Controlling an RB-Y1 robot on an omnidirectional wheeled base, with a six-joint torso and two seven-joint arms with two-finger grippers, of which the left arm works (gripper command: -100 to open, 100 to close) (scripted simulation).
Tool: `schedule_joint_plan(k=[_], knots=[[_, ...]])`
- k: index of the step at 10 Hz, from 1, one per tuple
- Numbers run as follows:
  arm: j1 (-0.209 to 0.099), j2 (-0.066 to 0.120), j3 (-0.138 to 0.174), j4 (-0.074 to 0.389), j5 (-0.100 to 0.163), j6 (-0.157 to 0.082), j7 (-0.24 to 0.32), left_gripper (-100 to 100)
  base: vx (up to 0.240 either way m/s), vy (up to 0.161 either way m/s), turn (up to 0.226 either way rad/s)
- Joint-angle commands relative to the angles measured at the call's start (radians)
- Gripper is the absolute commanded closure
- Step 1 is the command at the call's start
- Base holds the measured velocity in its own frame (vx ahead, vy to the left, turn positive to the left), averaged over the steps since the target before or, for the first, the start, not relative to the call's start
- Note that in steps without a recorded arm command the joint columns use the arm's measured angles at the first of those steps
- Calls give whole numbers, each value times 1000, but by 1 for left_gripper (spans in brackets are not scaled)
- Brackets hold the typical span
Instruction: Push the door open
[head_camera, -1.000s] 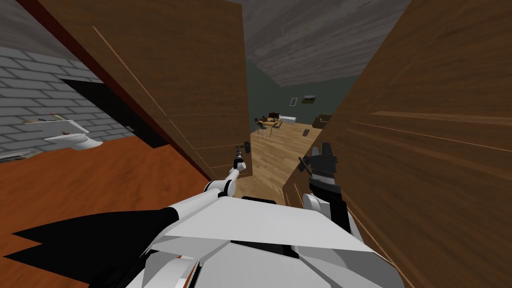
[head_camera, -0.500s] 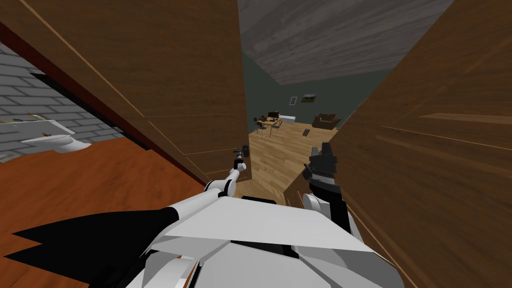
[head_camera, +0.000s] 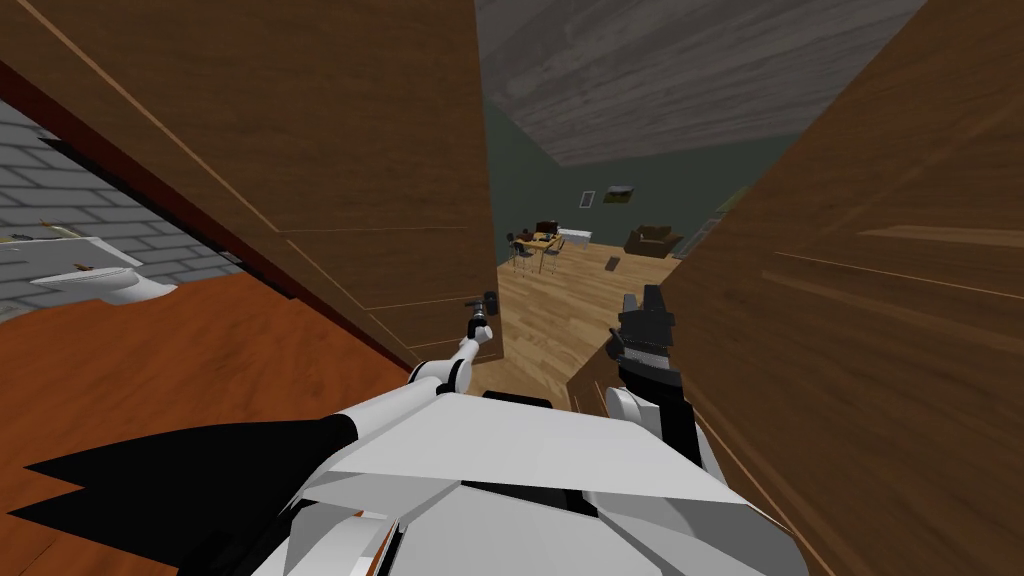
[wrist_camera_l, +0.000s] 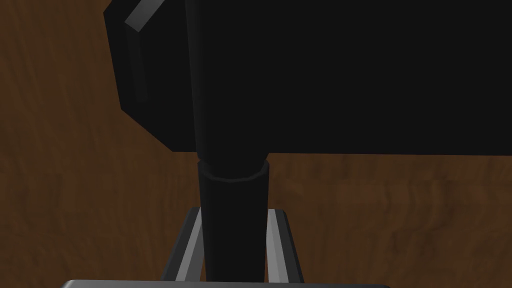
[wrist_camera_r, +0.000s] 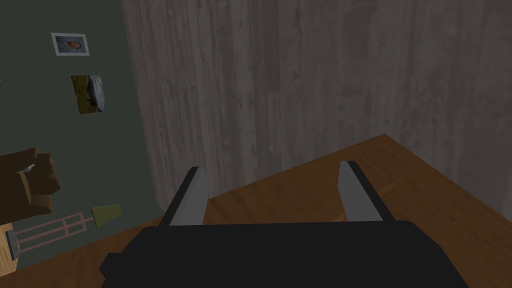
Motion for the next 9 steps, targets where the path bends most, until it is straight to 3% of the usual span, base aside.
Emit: schedule_joint_plan(k=[1,2,3,7,9], knots=[[-2,1,0,-2,0,-2,-1,100,-13,-3,2],[-2,1,0,-2,0,-2,-1,100,0,0,0],[-4,15,25,4,16,-10,-27,100,110,-19,20],[-6,16,30,5,20,-13,-33,100,105,14,8],[-12,17,53,7,35,-24,-58,100,87,7,19]])
